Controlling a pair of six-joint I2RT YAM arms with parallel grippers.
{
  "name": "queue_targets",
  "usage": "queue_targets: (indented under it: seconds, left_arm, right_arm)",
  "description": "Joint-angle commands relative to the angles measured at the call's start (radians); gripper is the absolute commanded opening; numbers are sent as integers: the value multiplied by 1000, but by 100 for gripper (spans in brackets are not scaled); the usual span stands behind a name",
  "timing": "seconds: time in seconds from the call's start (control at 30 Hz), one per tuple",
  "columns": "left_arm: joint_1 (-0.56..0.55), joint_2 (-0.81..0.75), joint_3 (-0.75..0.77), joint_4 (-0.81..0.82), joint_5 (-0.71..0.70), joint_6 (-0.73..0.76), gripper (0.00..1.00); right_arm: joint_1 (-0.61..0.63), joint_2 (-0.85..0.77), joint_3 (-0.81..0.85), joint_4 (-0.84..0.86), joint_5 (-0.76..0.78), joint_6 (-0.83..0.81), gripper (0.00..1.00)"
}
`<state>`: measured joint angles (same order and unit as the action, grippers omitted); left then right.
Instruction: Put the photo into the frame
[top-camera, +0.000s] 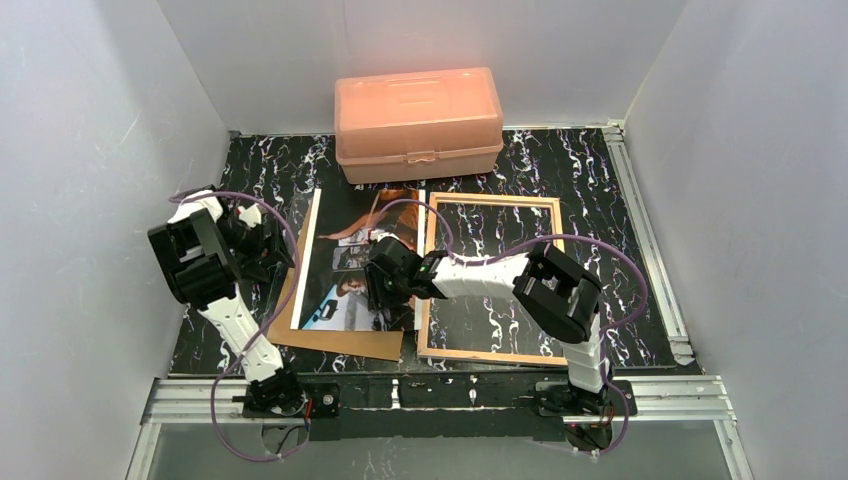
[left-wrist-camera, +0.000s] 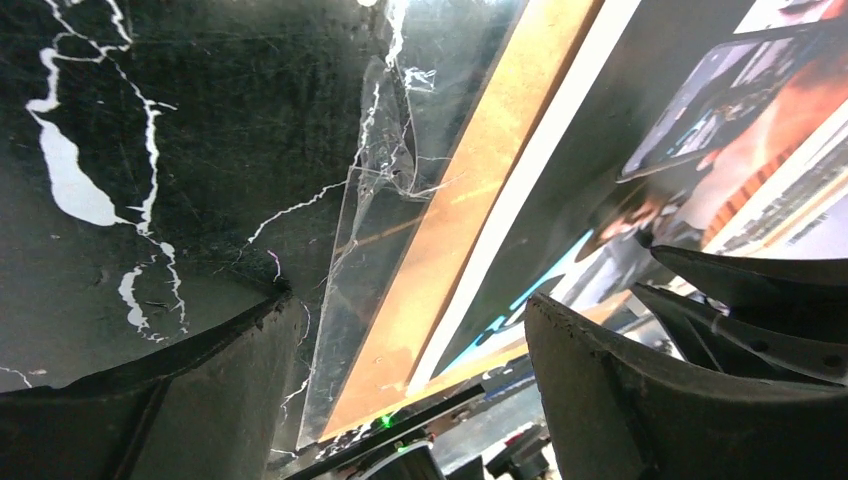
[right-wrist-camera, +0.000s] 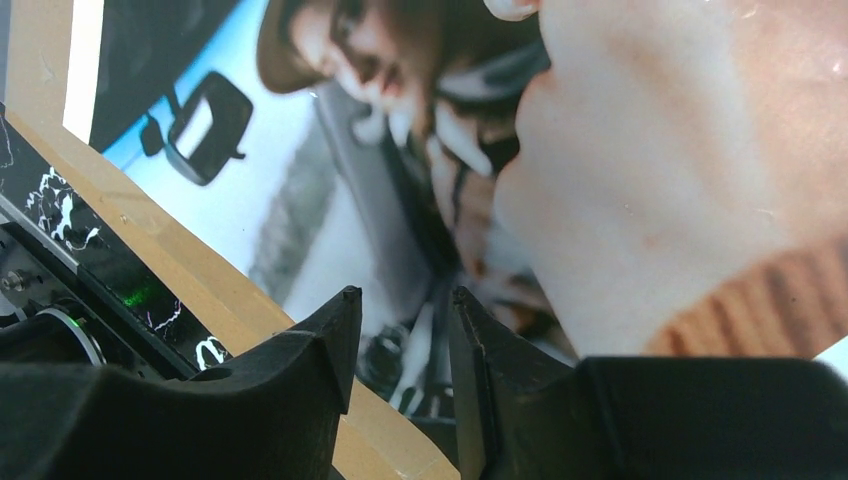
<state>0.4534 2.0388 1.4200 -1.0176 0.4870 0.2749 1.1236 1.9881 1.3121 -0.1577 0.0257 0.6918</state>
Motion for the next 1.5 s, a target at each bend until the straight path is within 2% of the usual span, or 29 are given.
queue_targets:
  seconds: [0.0,0.2,0.43,0.73,0.93,1.2,1.47]
  left_arm:
    - [-40,-5,-103,212,-132,-12,82]
    - [-96,-34,-137,238,-175,-14,82]
    - [-102,-18,-97,150,-24,10,72]
    - [-100,-4,-45,74,108,30,68]
    - [-88,15,-11,19,150,37,61]
    - [-75,1,-6,-12,195,32,44]
    - [-69,29,8,-92,268,65,37]
  right_arm:
    - [-5,57,-88,-71,-19,2,46]
    - [-7,54,-105,-55,-18,0,45]
    - [-12,52,-124,-40,-54,0,44]
    - [-15,74,-140,-28,-70,2,43]
    - [-18,99,-149,-19,-88,-1,43]
    - [-25,124,-153,-34,-81,-4,41]
    - [-29,136,-157,-32,-78,-2,40]
